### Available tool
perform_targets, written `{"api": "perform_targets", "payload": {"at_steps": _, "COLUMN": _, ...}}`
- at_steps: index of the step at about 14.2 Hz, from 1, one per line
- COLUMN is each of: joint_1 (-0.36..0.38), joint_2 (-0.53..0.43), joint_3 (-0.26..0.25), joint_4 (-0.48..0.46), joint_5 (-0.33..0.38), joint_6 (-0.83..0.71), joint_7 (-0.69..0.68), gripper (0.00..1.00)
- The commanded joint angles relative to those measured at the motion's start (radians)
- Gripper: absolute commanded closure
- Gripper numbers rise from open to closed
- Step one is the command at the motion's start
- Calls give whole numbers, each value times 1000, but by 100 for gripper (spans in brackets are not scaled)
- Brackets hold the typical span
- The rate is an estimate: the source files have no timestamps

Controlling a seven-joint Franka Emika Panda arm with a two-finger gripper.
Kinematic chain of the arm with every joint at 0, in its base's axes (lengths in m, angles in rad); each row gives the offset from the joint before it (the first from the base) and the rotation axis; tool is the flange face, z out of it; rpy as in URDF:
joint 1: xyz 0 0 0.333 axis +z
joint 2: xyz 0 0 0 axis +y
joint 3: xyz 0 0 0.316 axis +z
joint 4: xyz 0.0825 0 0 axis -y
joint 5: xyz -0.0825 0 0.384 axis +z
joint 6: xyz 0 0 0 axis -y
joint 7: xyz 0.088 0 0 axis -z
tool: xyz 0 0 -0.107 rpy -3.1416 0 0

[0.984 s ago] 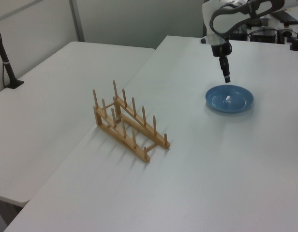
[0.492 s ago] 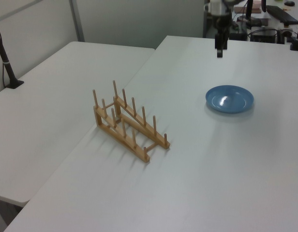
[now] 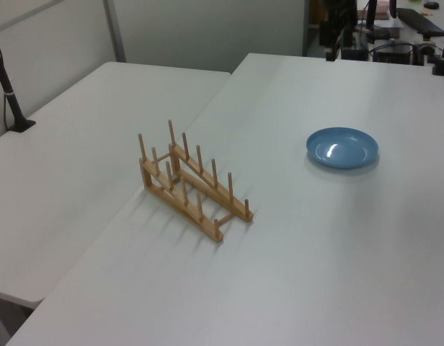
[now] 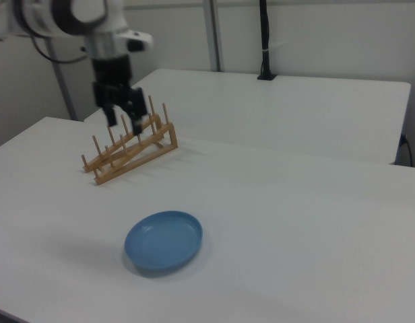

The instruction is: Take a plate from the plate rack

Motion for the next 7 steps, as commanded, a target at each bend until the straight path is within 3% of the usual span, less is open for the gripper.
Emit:
{"api": "perform_targets", "payload": {"at_steps": 1, "joint_1": 48, "joint_2": -101, "joint_3": -12, "joint_4": -16, "joint_5": 6, "joint_6": -106, "joint_7": 23, "gripper": 0}}
{"api": "perform_targets", "payload": {"at_steps": 5, "joint_1": 74, "joint_2": -131, "joint_3": -26, "joint_4": -46, "joint_5": 55, "joint_6": -82, "joint_7": 16, "gripper": 0}}
{"api": "perform_targets", "payload": {"at_steps": 7, "joint_1": 74, "joint_2": -138, "joint_3": -30, "joint_4": -100, "joint_5": 60, "joint_6": 53, "joint_7": 12, "gripper": 0}}
